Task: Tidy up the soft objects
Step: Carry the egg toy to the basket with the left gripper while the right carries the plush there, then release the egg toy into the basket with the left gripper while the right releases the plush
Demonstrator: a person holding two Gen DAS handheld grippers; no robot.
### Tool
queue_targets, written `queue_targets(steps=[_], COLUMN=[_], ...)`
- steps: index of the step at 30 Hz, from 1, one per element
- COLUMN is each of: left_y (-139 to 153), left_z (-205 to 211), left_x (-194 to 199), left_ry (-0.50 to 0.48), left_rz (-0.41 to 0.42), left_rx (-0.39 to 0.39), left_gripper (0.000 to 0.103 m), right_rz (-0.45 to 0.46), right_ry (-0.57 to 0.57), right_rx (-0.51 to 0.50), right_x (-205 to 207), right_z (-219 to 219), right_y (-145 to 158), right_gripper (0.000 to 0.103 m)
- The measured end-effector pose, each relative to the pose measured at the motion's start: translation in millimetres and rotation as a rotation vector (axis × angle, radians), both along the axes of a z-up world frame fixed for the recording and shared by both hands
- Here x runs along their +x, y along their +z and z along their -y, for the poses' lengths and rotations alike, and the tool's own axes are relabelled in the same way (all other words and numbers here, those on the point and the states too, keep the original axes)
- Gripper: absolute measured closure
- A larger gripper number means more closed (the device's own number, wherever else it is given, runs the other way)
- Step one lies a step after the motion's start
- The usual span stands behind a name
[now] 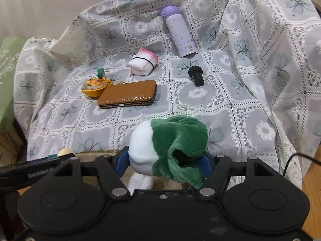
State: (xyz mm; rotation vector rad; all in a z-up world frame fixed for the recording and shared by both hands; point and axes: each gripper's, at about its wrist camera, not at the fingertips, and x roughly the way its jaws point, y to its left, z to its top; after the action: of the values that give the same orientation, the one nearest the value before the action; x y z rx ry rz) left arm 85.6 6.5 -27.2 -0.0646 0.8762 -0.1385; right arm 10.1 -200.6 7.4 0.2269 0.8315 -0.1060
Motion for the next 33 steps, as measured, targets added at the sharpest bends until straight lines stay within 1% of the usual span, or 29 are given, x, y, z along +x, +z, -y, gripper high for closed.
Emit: queue_targets(steps=[6,14,17,23,33], left_y=[0.1,4.5,2.8,-0.9,-4.1], left_z=[-2.0,0.7,4.4,8.3,9.0], left_x=[-26.6,-43.9,-41.4,-30.7,-29.1], left_ry=[0.022,0.027,0.017,0.027,0.045], left_rz=[0.012,0.040,0.037,0.037,0.023], left_rx=[0.000,0.014,0.022,0.050,0.046], left_gripper=[0.048,0.048,0.048,0.048,0.046], right_rz=[0.015,0.022,0.006,-0.026,-0.034], right_ry=[0.021,0.045,0.062,0.068,0.084], right_rx=[0.025,0.022,0.023,0.031,0.028], right_x=[-31.3,-57.8,-57.1,-54.7,-53.8], right_z=[-6.4,-16.8,-18.7,-20.3,-22.8], right_y=[6.9,12.8,9.0,1.5,0.5], right_gripper=[0.034,0.034,0.034,0.034,0.033])
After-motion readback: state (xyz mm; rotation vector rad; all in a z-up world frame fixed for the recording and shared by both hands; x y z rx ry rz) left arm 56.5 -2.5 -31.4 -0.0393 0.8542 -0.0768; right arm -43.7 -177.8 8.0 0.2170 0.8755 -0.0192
